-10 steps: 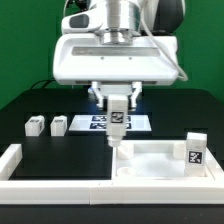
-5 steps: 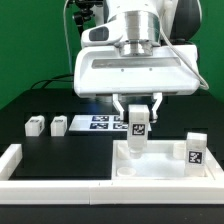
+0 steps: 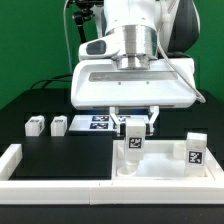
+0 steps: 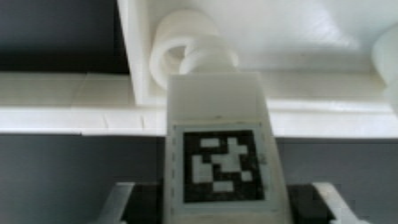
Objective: Assemble square table
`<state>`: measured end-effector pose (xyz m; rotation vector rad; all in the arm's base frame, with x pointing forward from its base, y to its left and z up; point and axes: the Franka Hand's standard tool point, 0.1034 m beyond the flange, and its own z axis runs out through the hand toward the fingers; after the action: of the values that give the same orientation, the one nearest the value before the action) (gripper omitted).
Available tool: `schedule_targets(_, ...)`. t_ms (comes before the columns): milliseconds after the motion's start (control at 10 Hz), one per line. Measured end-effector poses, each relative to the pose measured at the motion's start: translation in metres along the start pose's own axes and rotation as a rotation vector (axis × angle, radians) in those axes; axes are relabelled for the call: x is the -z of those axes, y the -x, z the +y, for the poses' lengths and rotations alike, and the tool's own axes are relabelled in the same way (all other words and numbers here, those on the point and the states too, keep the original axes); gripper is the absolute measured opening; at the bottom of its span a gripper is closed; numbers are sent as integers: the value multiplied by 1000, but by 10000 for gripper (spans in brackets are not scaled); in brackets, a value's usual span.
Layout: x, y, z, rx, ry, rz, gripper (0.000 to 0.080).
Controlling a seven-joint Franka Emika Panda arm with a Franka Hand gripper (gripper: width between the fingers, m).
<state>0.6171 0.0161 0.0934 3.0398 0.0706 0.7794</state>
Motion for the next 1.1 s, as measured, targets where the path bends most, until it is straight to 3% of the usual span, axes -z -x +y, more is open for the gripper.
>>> schedule_targets(1100,-4,-4,4,18,25,106,290)
